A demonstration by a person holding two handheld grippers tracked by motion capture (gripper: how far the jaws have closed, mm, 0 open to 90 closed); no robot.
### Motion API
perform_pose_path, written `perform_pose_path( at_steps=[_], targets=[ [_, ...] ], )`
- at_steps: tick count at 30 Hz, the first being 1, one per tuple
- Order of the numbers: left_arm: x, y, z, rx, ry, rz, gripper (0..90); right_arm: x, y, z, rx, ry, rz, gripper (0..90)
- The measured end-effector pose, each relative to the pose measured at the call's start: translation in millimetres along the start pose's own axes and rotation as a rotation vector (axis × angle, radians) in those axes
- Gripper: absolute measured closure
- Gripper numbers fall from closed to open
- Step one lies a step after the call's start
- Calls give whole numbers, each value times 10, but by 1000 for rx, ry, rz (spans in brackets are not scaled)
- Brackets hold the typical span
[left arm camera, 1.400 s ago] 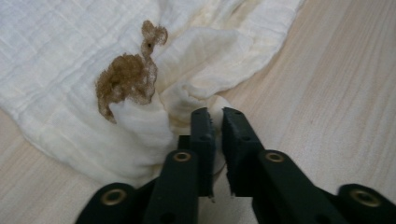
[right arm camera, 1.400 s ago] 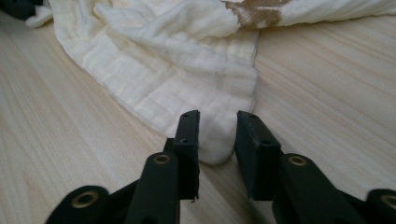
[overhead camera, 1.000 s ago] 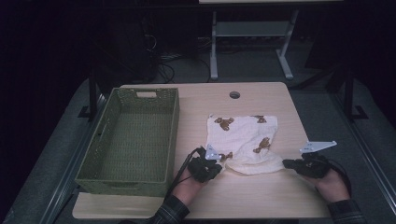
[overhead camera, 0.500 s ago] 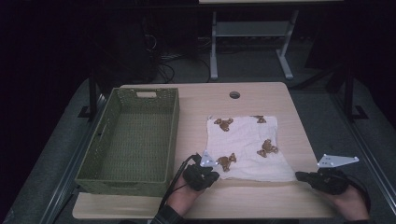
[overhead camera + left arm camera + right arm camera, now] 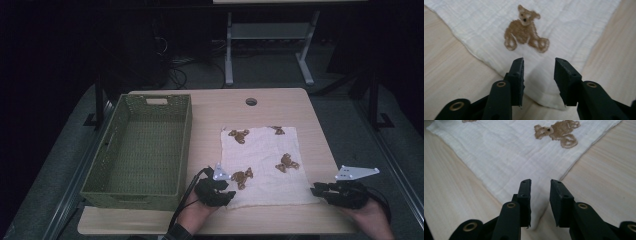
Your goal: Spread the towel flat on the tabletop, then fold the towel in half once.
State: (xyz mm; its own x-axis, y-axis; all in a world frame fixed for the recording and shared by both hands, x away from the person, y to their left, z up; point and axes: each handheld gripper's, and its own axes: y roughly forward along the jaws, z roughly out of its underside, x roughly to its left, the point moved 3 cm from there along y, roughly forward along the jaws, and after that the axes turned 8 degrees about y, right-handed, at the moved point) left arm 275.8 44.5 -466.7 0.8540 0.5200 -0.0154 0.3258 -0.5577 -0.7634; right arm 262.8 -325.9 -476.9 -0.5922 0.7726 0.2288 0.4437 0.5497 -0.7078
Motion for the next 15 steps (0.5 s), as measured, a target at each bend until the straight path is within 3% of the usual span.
perform_pose_path(
  at_steps=[3,9,15],
  targets=[
    [81,48,-34,-12,-16,3,541,-20,48,-74,-5,2,0,625],
    [203,108,-107,-40,-28,6,467,-85,75,-267,-73,-27,36,509],
    [293,163,-150,-68,-27,-2,443,-178,161,-465,-86,-36,38,508]
  ],
)
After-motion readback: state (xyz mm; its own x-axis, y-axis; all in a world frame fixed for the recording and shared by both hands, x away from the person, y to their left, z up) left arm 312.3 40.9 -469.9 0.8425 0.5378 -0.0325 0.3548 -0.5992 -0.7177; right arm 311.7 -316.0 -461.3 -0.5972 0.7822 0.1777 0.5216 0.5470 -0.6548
